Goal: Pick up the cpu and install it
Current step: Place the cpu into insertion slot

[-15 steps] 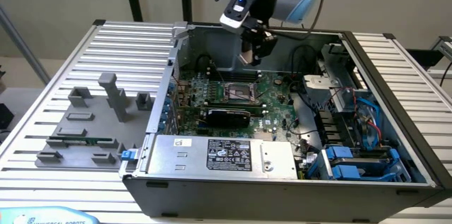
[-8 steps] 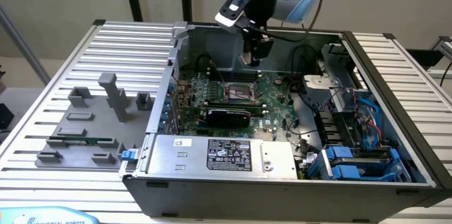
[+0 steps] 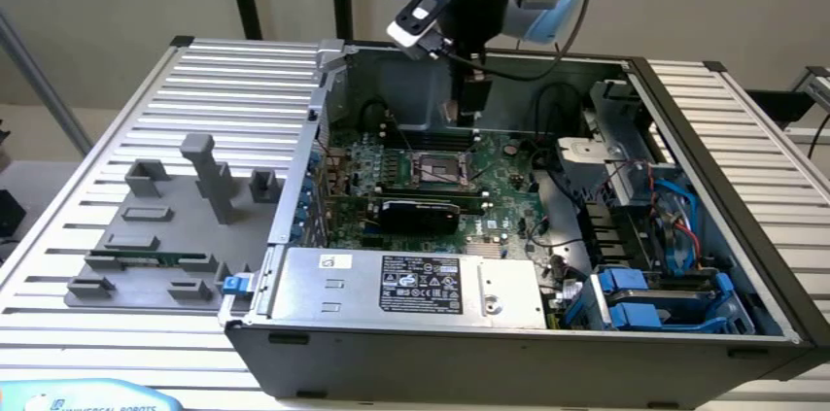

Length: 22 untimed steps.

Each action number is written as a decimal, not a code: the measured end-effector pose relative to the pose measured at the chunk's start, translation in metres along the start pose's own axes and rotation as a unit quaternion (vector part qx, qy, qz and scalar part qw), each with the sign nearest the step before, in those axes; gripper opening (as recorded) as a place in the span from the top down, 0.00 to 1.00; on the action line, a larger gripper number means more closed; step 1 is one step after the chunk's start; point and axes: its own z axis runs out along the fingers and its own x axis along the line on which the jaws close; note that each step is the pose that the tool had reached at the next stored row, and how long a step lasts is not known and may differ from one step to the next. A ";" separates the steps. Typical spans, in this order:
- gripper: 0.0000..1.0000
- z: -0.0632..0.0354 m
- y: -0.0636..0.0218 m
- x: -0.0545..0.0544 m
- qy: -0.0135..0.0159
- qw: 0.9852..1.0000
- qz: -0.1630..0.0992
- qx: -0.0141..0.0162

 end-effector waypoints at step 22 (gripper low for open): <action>0.45 0.0187 -0.0126 -0.005 -0.005 0.999 0.031 0.011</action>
